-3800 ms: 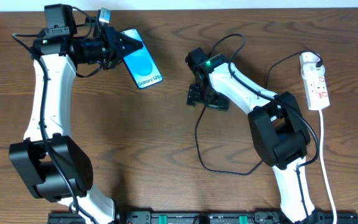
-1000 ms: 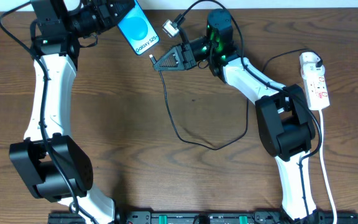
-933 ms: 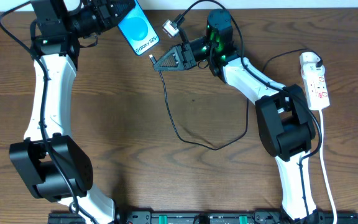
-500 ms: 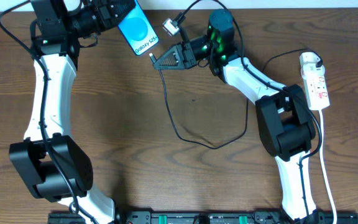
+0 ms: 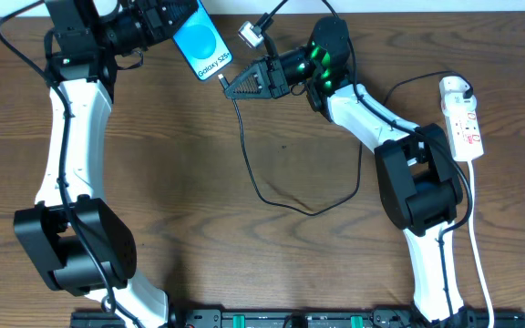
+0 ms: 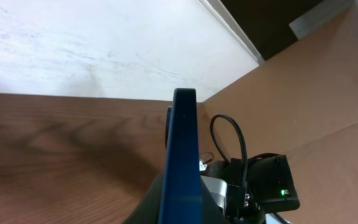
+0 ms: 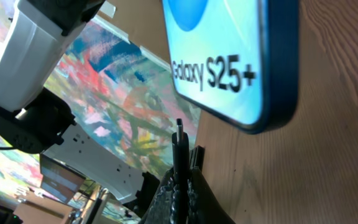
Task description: Plug charger to phone and switch on socket
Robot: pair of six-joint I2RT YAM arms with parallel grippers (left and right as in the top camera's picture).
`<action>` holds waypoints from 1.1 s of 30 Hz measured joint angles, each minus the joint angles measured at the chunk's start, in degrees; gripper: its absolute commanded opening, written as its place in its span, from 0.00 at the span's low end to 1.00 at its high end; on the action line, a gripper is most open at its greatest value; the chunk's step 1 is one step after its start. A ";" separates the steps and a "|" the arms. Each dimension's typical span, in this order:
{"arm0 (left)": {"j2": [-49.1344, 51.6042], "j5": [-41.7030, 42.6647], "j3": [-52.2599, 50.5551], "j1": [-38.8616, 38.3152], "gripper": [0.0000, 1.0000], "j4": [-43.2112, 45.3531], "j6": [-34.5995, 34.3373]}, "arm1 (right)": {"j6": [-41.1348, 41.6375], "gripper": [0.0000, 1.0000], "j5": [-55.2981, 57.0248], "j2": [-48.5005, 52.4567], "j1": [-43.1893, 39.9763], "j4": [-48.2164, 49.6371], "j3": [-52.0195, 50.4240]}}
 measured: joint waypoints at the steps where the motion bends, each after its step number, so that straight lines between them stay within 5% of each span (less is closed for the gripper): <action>1: 0.00 0.02 0.00 0.00 0.07 0.00 -0.46 | 0.04 0.01 0.00 0.00 0.00 0.00 0.00; 33: 0.00 -0.28 0.00 -0.02 0.07 -2.25 -5.97 | 0.33 0.01 0.00 0.00 0.00 1.68 0.00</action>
